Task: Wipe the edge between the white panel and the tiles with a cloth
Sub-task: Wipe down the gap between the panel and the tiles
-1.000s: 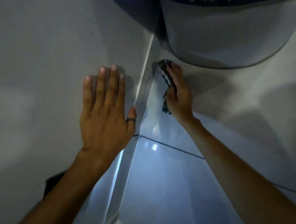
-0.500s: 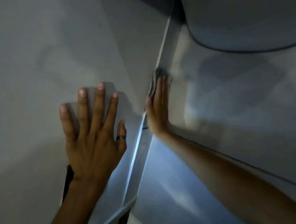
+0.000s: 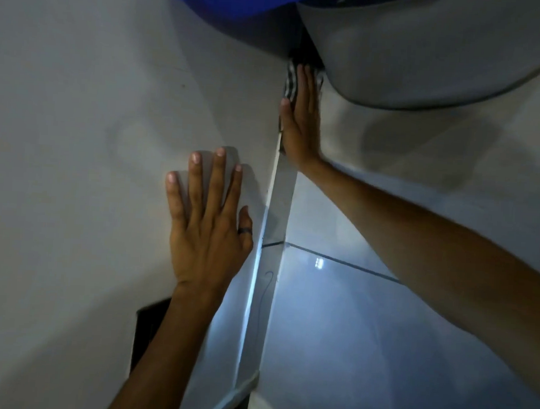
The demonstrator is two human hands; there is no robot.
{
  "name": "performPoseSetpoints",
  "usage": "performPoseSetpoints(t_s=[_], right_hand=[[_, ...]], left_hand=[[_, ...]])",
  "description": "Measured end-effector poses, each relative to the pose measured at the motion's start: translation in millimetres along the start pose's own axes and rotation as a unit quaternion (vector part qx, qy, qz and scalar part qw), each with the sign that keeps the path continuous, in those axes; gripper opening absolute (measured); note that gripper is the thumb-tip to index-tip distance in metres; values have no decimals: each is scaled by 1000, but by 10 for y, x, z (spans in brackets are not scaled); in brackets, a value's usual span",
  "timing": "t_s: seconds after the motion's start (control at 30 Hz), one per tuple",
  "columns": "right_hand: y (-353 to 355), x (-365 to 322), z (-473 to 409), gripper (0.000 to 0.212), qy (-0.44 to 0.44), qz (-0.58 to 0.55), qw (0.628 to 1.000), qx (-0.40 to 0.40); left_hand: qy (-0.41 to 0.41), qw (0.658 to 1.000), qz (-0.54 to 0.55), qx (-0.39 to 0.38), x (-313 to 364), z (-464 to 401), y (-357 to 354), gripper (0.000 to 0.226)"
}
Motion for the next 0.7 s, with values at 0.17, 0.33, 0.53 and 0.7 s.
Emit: performPoseSetpoints(t_s=[0.17,0.33,0.53,0.7], right_hand=[[-240,85,799,68,-19,24,999,-41],[-722,227,2664,70,11,50,988,-147],[-442,163,1475,63,-14,6,999,-46],[-130,85,345,64,-4,-1,1000,-11]], left_hand=[[3,1000,-2,-15,15,-21,15,72],[-4,999,-16,-36,10,-15,15,73],[14,1000,5,1,-164,252,83,73],[26,999,-5,-46,-108,188,104,74]])
Point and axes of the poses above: each hand's wrist, its own z-axis away from the middle knuckle, its own y-axis out of the back of the hand, x = y × z, the point moved 6 cm from there along -z, towards the middle knuckle, and after that the axes turned 9 degrees about -x, right-handed, at the moved point
